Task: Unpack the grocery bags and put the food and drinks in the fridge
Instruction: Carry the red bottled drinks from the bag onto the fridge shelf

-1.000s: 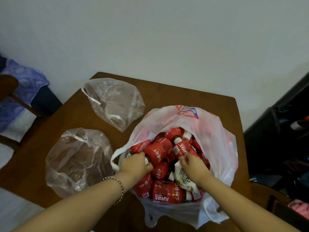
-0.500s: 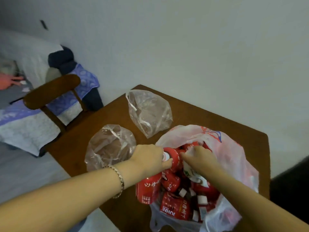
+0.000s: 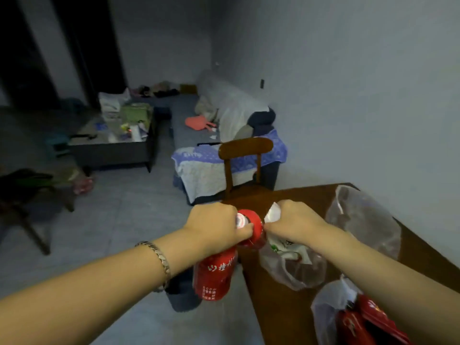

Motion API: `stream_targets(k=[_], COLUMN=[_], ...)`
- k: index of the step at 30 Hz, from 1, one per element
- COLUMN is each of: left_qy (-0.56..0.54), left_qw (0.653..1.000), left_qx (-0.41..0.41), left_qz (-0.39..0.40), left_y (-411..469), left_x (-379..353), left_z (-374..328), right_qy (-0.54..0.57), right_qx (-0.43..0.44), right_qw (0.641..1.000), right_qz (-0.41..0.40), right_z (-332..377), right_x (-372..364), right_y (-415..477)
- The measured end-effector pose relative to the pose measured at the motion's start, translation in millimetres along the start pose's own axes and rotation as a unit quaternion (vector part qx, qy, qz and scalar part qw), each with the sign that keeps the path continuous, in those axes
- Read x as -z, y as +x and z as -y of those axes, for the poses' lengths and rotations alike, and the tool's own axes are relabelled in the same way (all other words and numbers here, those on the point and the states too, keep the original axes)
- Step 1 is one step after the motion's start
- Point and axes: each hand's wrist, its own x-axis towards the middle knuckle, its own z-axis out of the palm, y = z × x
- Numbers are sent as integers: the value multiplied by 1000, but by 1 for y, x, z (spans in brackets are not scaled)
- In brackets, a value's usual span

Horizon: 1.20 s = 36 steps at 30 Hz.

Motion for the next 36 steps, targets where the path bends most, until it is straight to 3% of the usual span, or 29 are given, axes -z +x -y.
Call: stream_targets(k=[7,14,22,27,36], left_qy=[34,80,124,126,183], left_qw=[980,926,814,743,624], left_qx=[195,366,563,652,746], left_qz=[-23,-38,-76,-86,-141], left_y=[-161,-366,-605,-718,-889], left_x=[37,85,144,177,250], left_z=[170,308,424,482,613], right_qy=[-114,-163,-171,-139,-58], right_qx=[208,387,595,649,763], right_qw=[971,905,780,735,631], right_qz=[40,74,90,137,125], right_z=[230,457,707,832,1059], right_x=[-76,-160,-243,-282,-345], right_y=[-28,-123,-261,-334,-456])
